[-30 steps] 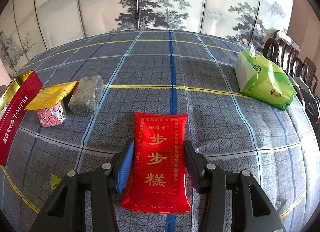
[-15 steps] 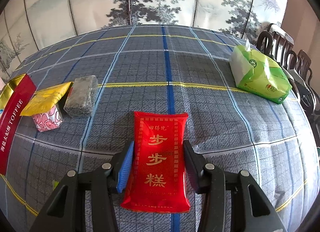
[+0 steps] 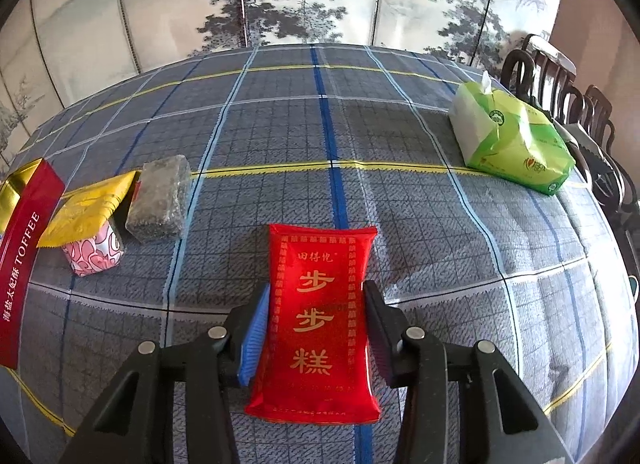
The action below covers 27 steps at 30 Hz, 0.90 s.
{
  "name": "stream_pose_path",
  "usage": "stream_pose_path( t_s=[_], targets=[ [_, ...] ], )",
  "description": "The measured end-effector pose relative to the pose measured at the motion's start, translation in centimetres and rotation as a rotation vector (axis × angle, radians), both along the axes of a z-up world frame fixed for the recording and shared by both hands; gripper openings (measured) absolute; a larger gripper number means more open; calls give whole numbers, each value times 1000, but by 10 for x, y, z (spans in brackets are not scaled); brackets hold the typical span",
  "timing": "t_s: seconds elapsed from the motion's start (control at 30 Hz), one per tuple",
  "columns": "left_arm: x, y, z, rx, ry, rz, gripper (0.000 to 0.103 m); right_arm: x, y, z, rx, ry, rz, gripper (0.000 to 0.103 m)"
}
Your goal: Organize snacks
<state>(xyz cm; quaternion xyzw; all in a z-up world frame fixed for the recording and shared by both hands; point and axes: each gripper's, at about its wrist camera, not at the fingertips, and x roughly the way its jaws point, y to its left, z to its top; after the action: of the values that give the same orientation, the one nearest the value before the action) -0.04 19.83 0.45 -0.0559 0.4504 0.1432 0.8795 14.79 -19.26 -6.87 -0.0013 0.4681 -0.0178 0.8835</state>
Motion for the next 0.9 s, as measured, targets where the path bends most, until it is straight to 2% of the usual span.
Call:
stream_pose_path(
  t_s=[0.13, 0.4, 0.63, 0.9],
  targets=[
    [-4, 8, -2, -20, -4, 19, 80, -3, -2, 4, 20, 0, -31, 45],
    [-11, 26, -6, -55, -10, 53, 81, -19, 15, 45, 70, -74, -20, 45],
    [-18, 39, -5, -63, -12, 84, 82, -32, 83, 69, 177, -87, 117, 45],
    [-30, 51, -5, -59, -14, 109, 83, -51, 178, 76, 180, -99, 301, 45]
  ],
)
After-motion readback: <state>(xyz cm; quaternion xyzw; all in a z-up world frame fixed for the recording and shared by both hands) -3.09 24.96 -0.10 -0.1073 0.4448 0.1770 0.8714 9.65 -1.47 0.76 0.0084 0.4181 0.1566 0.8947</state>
